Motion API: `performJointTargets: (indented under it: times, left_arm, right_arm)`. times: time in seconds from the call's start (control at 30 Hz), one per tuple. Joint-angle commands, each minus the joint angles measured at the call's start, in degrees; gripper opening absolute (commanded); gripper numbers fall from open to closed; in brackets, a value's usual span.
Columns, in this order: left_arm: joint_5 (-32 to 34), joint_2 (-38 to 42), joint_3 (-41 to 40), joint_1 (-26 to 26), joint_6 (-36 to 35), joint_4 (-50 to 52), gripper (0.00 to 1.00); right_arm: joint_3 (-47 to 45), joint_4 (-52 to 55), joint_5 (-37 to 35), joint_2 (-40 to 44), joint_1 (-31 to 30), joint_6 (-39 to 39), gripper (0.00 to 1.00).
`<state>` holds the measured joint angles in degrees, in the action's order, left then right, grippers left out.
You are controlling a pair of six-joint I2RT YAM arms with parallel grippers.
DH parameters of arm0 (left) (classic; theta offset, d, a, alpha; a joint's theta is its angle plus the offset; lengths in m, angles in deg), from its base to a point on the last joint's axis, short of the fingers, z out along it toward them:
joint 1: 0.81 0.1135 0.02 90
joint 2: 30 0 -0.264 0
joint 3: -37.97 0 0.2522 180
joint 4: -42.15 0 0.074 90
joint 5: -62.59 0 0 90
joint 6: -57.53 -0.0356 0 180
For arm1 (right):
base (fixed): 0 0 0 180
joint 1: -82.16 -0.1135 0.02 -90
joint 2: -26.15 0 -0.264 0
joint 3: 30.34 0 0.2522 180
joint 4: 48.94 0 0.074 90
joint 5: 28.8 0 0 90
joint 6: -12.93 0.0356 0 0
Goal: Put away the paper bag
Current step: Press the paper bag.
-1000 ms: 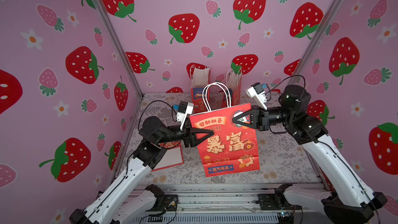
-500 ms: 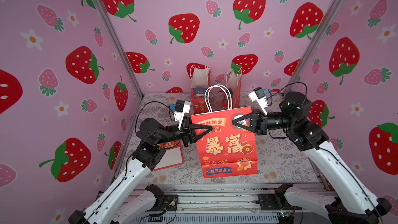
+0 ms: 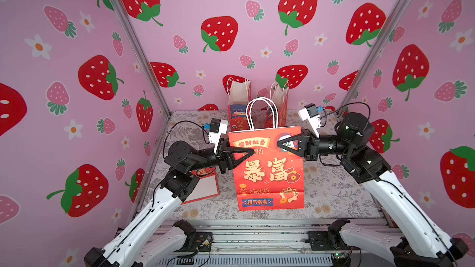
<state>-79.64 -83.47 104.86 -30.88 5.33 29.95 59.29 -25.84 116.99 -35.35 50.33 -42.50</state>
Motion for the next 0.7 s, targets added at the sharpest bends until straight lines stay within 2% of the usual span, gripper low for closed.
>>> performJointTargets:
  times: [0.0, 0.07, 0.23, 0.3, 0.47, 0.67]
  left_arm:
    - [0.6, -0.2, 0.4, -0.3, -0.1, -1.1, 0.32]
    - [0.7, -0.4, 0.4, -0.3, -0.4, -0.7, 0.3]
    - [1.2, -0.3, 0.5, -0.3, -1.0, 0.5, 0.11]
    - [1.3, -0.3, 1.0, -0.3, -1.7, 2.1, 0.0]
    - [1.6, -0.1, 3.0, 0.8, -4.5, 10.3, 0.0]
    - [-5.6, -5.7, 5.9, 6.3, -1.0, 10.1, 0.0]
  right_arm:
    - [-0.2, -2.5, -1.8, 1.2, -0.1, 0.2, 0.0]
    - [-0.1, -2.4, -1.8, 1.2, -0.2, 0.2, 0.0]
    - [-0.8, -2.0, -2.9, 1.3, -0.2, -0.1, 0.02]
    - [-1.3, -1.9, -3.5, 1.5, -0.2, -0.1, 0.11]
    - [-2.1, 1.9, -7.5, 3.1, -0.2, -1.6, 0.34]
    - [-6.5, 10.8, -24.8, 8.8, 0.0, -4.0, 0.81]
